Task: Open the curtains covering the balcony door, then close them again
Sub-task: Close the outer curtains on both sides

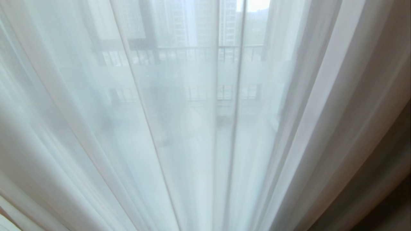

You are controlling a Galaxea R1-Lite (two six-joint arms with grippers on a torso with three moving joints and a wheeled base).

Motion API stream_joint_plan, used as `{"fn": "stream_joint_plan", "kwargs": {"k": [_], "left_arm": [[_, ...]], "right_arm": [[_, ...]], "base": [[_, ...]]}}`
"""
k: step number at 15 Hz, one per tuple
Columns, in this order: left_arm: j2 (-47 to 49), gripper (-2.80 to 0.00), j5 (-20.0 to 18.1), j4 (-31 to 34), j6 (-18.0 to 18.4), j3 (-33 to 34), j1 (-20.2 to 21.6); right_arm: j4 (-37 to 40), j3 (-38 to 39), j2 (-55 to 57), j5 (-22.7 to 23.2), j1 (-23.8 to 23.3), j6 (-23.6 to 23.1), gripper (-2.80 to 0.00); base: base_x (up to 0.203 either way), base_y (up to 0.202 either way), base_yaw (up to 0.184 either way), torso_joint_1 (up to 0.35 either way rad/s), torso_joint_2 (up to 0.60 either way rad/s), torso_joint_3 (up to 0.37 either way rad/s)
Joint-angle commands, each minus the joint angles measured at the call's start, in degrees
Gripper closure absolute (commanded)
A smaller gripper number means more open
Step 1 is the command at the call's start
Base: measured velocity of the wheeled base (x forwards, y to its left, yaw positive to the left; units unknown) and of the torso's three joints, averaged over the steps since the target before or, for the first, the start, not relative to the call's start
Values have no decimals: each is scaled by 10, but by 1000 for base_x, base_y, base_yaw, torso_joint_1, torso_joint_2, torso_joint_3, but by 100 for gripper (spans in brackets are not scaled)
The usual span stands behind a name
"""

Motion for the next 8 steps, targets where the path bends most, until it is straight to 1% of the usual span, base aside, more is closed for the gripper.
{"fn": "stream_joint_plan", "kwargs": {"k": [1,5,8], "left_arm": [[0,0,0,0,0,0,0],[0,0,0,0,0,0,0],[0,0,0,0,0,0,1]], "right_arm": [[-1,-2,3,1,2,0,0],[1,-6,-11,1,37,1,0],[7,-11,-33,1,90,1,0]], "base": [[0,0,0,0,0,0],[0,0,0,0,0,0],[0,0,0,0,0,0]]}}
